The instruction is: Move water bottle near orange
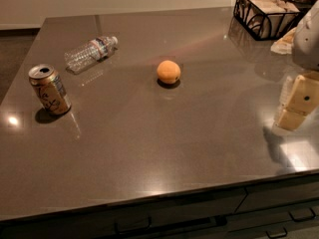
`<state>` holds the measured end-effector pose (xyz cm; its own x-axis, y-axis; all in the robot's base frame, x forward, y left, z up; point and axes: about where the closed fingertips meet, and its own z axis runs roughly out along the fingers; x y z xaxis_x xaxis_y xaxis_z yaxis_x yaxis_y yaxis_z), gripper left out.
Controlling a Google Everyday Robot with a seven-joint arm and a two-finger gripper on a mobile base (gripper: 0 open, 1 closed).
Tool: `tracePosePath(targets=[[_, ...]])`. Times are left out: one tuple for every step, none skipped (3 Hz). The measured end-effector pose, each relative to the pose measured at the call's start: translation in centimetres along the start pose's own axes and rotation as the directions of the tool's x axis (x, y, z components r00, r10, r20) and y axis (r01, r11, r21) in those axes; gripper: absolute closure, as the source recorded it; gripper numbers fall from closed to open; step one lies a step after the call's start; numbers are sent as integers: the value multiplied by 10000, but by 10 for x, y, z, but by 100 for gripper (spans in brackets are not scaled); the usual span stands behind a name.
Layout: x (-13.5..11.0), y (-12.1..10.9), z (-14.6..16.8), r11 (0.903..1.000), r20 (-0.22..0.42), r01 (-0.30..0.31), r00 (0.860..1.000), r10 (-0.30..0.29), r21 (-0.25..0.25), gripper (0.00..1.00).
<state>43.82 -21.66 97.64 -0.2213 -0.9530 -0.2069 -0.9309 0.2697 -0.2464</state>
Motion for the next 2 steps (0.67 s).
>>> tracePosePath(targets=[[0, 0, 0, 10000, 0, 0, 10000, 0, 0, 0], [-21, -9, 7, 9978, 112, 656, 9978, -655, -16, 0]])
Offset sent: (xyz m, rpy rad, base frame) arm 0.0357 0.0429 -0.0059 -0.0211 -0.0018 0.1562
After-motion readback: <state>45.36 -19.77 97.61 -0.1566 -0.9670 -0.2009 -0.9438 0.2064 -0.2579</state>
